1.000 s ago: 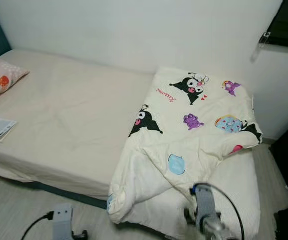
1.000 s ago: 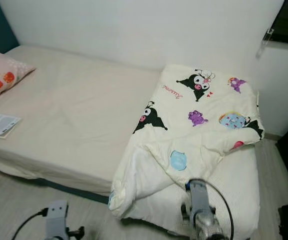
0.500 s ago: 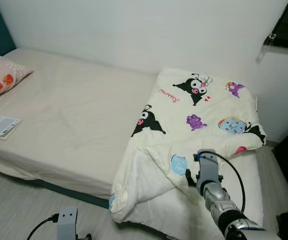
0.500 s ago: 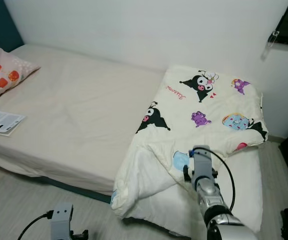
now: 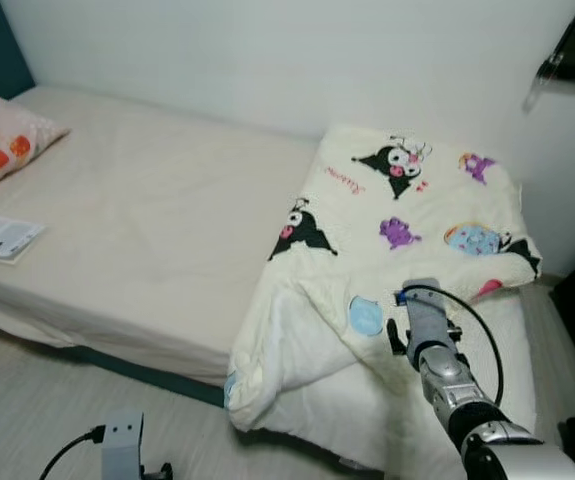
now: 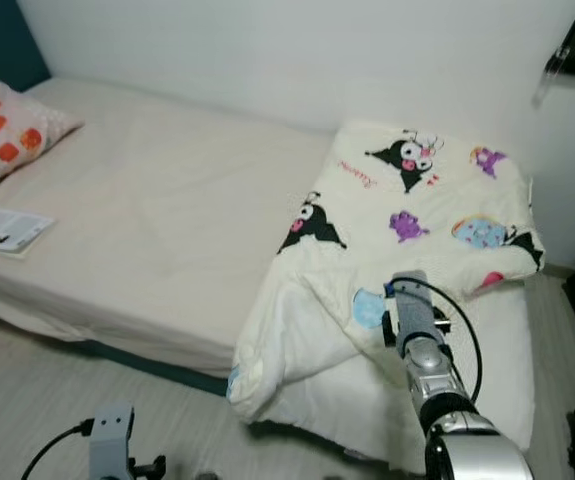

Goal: Clean up the room

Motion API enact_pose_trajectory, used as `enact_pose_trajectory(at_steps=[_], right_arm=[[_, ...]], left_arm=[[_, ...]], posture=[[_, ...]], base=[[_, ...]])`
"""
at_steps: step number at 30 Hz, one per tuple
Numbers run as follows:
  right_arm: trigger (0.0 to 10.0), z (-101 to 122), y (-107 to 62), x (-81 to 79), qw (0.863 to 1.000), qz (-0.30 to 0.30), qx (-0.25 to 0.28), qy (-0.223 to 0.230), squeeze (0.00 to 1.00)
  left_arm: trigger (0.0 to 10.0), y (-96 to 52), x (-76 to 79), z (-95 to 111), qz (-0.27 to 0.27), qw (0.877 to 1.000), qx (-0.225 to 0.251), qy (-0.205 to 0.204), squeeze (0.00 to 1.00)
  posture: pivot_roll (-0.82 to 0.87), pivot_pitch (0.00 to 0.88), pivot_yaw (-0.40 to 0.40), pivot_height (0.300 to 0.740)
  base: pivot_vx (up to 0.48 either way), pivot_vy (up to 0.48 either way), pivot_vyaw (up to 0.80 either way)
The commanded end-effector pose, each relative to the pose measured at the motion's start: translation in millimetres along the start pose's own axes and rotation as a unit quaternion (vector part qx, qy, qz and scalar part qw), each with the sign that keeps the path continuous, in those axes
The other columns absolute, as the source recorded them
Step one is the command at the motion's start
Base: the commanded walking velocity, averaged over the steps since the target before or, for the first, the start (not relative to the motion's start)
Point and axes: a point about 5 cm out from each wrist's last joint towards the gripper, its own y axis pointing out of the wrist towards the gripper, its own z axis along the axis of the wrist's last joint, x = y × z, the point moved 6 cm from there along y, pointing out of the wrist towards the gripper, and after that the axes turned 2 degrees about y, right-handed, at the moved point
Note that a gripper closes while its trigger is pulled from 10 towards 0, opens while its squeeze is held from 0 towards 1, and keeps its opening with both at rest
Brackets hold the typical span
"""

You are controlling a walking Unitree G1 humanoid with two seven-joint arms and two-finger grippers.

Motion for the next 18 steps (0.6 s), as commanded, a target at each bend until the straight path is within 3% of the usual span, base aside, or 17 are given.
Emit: enact_pose_trajectory(at_steps=[1,3,4,5,10,12,15,18], right_arm=[[10.0,-9,-0.8,1.4,0.999,-0.001,-0.018,-0.028,0.00],[10.0,-9,0.1,2.2,0.995,0.005,-0.023,-0.095,0.00],[10.0,-9,0.1,2.2,0.995,0.005,-0.023,-0.095,0.00],[10.0,-6,0.9,2.0,0.991,0.010,-0.021,-0.130,0.00],[10.0,13,4.2,-7.1,0.963,0.045,0.013,-0.264,0.00],[10.0,20,5.0,-10.5,0.951,0.054,0.029,-0.303,0.00],[10.0,25,5.2,-12.9,0.945,0.059,0.039,-0.320,0.00],[10.0,43,5.0,-23.6,0.920,0.074,0.081,-0.377,0.00]], left_arm=[[10.0,-2.1,-3.1,-8,0.003,1.000,-0.007,-0.006,0.00],[10.0,-1.0,-2.0,-1,0.001,1.000,0.004,-0.010,0.00],[10.0,-1.0,-2.0,-1,0.001,1.000,0.004,-0.010,0.00],[10.0,-0.3,-2.2,2,0.001,1.000,0.009,-0.010,0.00],[10.0,2.1,-4.5,20,0.001,0.999,0.033,-0.011,0.00],[10.0,2.6,-5.2,23,0.001,0.999,0.037,-0.010,0.00],[10.0,2.7,-5.2,25,0.001,0.999,0.039,-0.010,0.00],[10.0,2.8,-4.7,26,0.001,0.999,0.043,-0.010,0.00]], posture=[[-0.09,0.161,-0.023,0.610],[-0.08,0.165,-0.024,0.600],[-0.08,0.165,-0.024,0.600],[-0.08,0.169,-0.025,0.595],[-0.08,0.173,-0.026,0.590],[-0.08,0.173,-0.027,0.590],[-0.08,0.174,-0.028,0.590],[-0.07,0.177,-0.031,0.590]], base=[[0.000,0.000,0.00],[0.000,0.000,0.00],[0.000,0.000,0.00],[0.000,0.000,0.00],[0.000,0.000,0.00],[0.000,0.000,0.00],[0.000,0.000,0.00],[0.000,0.000,0.00]])
